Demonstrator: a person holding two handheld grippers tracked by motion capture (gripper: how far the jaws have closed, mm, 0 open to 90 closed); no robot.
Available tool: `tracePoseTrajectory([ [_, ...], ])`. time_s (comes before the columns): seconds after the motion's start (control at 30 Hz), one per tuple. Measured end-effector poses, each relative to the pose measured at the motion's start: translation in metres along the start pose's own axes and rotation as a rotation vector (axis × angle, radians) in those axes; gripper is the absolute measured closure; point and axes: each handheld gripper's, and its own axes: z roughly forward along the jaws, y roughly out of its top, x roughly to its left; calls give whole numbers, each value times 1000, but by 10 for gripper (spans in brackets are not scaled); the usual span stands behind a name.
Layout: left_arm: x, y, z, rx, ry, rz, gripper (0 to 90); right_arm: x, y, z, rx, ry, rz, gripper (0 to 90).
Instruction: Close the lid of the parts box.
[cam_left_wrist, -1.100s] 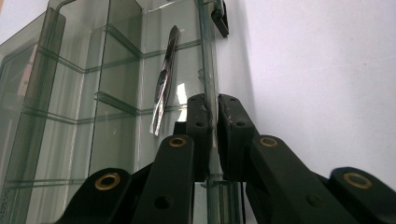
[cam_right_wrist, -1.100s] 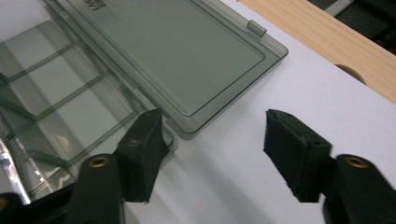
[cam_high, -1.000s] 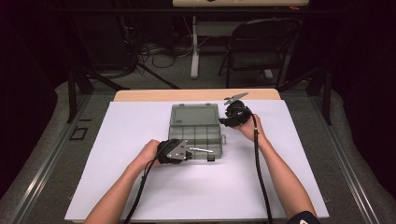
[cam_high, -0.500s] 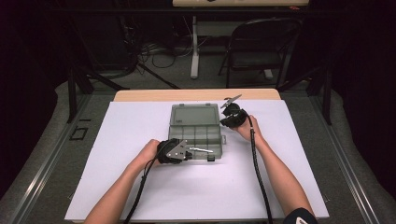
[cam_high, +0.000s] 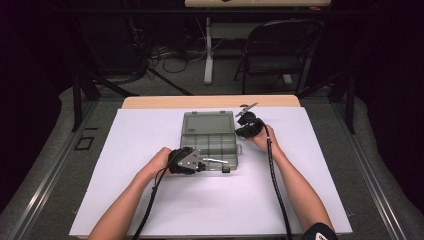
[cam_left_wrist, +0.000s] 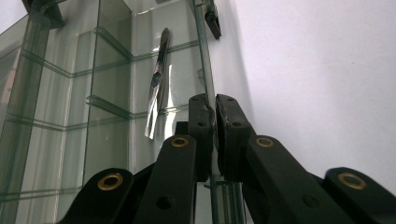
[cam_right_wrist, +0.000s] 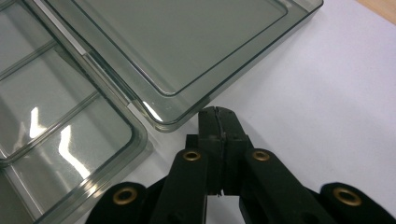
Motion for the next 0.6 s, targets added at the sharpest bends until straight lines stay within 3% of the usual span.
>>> tracePoseTrajectory([
  [0.13,4,-1,0,-2,-30,18,856,0,1,1,2,1,6,900],
  [0.17,5,-1,0,-6,-38,11,856,0,1,4,-46,3,4,900],
  [0.2,6,-1,0,-5,-47,11,857,-1,2,2,-9,2,1,900],
  [0.23,8,0,0,1,-54,14,857,0,3,3,-8,-2,-1,900],
  [0.27,8,1,0,15,-60,27,855,0,2,6,-57,-6,6,900],
  [0.3,9,2,0,18,-63,37,853,2,2,7,-62,-8,26,900],
  [0.37,10,3,0,32,-70,55,850,-1,5,3,8,-10,-8,900],
  [0.4,11,4,0,35,-75,57,849,-1,5,3,15,-10,-2,900],
  [0.6,12,4,1,41,-90,69,846,-3,5,5,-18,-17,-3,900],
])
